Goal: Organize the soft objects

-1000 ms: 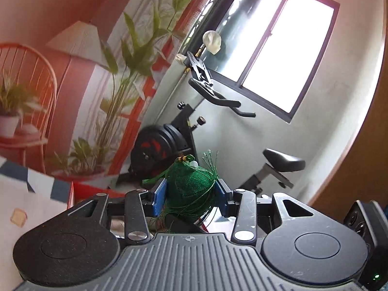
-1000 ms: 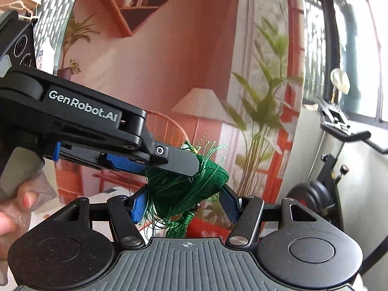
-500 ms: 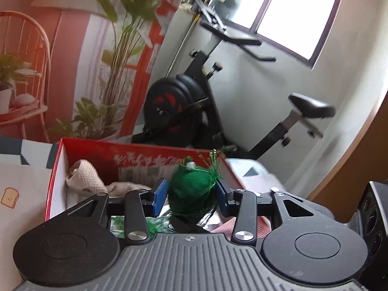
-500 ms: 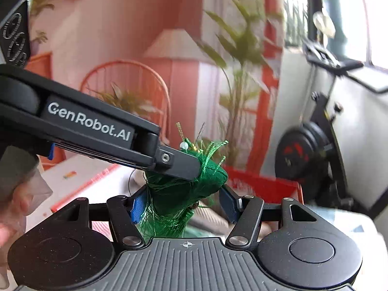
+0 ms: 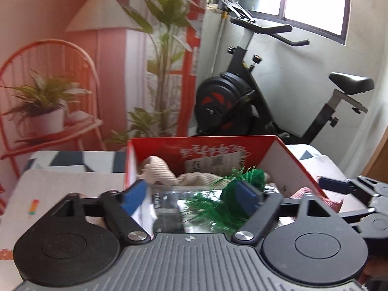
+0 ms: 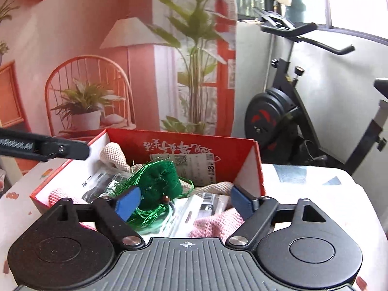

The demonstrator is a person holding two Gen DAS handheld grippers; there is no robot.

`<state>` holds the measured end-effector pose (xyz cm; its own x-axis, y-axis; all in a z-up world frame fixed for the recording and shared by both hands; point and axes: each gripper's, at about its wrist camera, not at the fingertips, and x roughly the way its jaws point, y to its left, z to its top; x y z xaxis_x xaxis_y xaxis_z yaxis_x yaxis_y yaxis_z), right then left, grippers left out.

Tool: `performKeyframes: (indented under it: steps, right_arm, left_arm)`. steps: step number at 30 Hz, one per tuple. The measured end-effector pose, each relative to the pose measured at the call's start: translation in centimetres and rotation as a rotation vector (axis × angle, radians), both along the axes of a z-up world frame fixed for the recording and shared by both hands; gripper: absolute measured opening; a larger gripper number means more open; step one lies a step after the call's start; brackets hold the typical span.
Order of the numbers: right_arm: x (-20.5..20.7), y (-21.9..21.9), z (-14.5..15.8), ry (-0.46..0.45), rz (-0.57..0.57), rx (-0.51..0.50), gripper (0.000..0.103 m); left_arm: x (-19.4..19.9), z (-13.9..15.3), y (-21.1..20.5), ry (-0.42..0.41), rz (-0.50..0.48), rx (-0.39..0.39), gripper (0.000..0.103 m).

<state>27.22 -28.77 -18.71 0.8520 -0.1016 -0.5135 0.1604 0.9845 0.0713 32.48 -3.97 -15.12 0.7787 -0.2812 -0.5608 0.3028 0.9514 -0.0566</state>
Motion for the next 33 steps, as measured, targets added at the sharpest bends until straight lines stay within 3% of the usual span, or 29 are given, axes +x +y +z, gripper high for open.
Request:
performKeyframes:
  steps: [4, 17, 23, 33]
  right_arm:
    - [-2.0, 0.4, 1.5, -0.024, -0.021, 0.011, 0.102]
    - [-8.8, 3.2, 7.6, -0.099, -0.071, 0.034, 0.103]
    - [-12.0, 4.7, 9.9, -0.108, -0.109, 0.046, 0.103]
    - [-19.1, 8.3, 13.8, -0.143, -0.131, 0.053, 0.103]
  left_arm:
    - [-2.4, 1.4, 0.6, -0.032, 0.029, 0.027, 0.099]
    - [-10.9, 5.9, 0.6, -0.153, 0.139, 0.169, 0.103]
    - [-14.5, 8.3, 1.9, -0.157, 0.154, 0.103, 0.103]
    - [-23.4, 12.3, 3.9, -0.217, 0.205, 0.115, 0.103]
